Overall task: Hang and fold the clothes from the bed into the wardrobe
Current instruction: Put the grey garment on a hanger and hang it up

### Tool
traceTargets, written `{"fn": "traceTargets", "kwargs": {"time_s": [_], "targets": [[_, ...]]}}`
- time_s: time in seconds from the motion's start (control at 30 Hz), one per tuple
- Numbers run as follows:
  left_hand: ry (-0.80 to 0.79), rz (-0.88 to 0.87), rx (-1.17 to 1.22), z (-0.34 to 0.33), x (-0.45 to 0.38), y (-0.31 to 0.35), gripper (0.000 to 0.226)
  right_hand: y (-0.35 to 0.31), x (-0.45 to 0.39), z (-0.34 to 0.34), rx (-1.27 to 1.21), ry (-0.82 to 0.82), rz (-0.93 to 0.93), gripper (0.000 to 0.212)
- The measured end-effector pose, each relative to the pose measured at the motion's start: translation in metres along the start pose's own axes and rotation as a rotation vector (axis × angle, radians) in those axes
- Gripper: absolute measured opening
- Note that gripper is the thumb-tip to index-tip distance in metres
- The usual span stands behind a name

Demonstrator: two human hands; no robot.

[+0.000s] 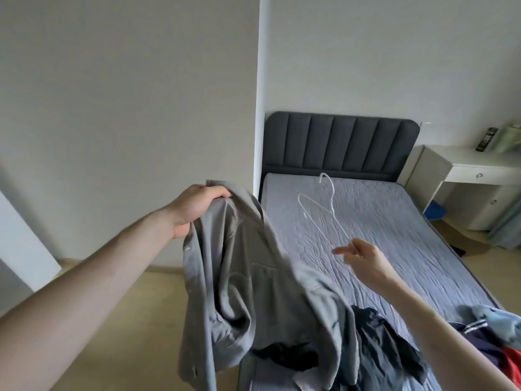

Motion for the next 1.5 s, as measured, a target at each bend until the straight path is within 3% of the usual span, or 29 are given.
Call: {"fn": "traceTargets", "kwargs": {"time_s": [0.07,0.17,0.23,0.37,0.5,0.63,0.7,0.77,0.83,0.97,1.07,1.13,1.23,1.3,1.4,1.5], "targets": [[-0.039,-0.009,-0.008,-0.011,0.004,0.008,0.027,-0.018,0.013,-0.016,0.011,-0.105,0.071,0.019],[-0.066,-0.038,-0.024,-0.027,0.007,0.021,0.014,-0.048,0.031,-0.057,0.03,-0.259,0.118,0.059],[-0.061,-0.056,-0.032,-0.033,0.004,0.031,0.019,-0.062,0.034,-0.089,0.047,-0.282,0.136,0.073],[-0.045,-0.075,-0.097,-0.03,0.005,0.045,0.026,-0.075,0.026,-0.126,-0.04,-0.144,0.137,0.044],[0.01,-0.142,-0.287,0.003,0.002,0.043,0.02,-0.072,0.004,-0.104,-0.137,-0.05,0.05,0.031],[0.097,-0.187,-0.529,0.039,-0.008,0.024,0.018,-0.074,-0.012,-0.065,-0.543,-0.102,-0.148,0.035],[0.164,-0.2,-0.631,0.049,-0.018,0.009,0.02,-0.081,-0.015,-0.054,-0.716,-0.22,-0.209,0.034],[0.25,-0.229,-0.753,0.054,-0.031,-0.007,0.033,-0.092,-0.014,-0.049,-0.827,-0.346,-0.209,0.031],[0.283,-0.251,-0.829,0.052,-0.041,-0.02,0.031,-0.102,-0.012,-0.048,-0.934,-0.407,-0.185,0.029],[0.284,-0.307,-0.889,0.037,-0.047,-0.039,0.017,-0.112,-0.008,-0.051,-1.016,-0.384,-0.136,0.029],[0.333,-0.393,-0.797,0.012,-0.025,-0.04,0.034,-0.116,-0.004,-0.052,-1.013,-0.329,-0.07,0.033],[0.218,-0.426,-0.626,-0.012,0.004,-0.033,0.027,-0.117,-0.001,-0.055,-0.974,-0.288,-0.038,0.036],[-0.26,-0.272,-0.512,-0.048,0.043,-0.03,0.037,-0.119,0.002,-0.059,-0.874,-0.211,0.0,0.038],[-0.445,-0.216,-0.504,-0.063,0.051,-0.041,0.038,-0.121,0.002,-0.061,-0.81,-0.175,0.028,0.038],[-0.384,-0.214,-0.535,-0.059,0.029,-0.061,0.013,-0.124,-0.001,-0.056,-0.77,-0.153,0.038,0.034],[-0.209,-0.142,-0.508,-0.035,-0.005,-0.079,0.025,-0.125,-0.001,-0.046,-0.79,-0.226,0.009,0.021]]}}
Point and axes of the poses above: each hand's wrist, its own x-axis away from the middle knuckle, its own z-axis out of the back of the hand, y = z × x, the point moved 1 cm from there along -x, towards the middle knuckle, and after that the axes turned 1 degree about -y, right-handed, at the moved point
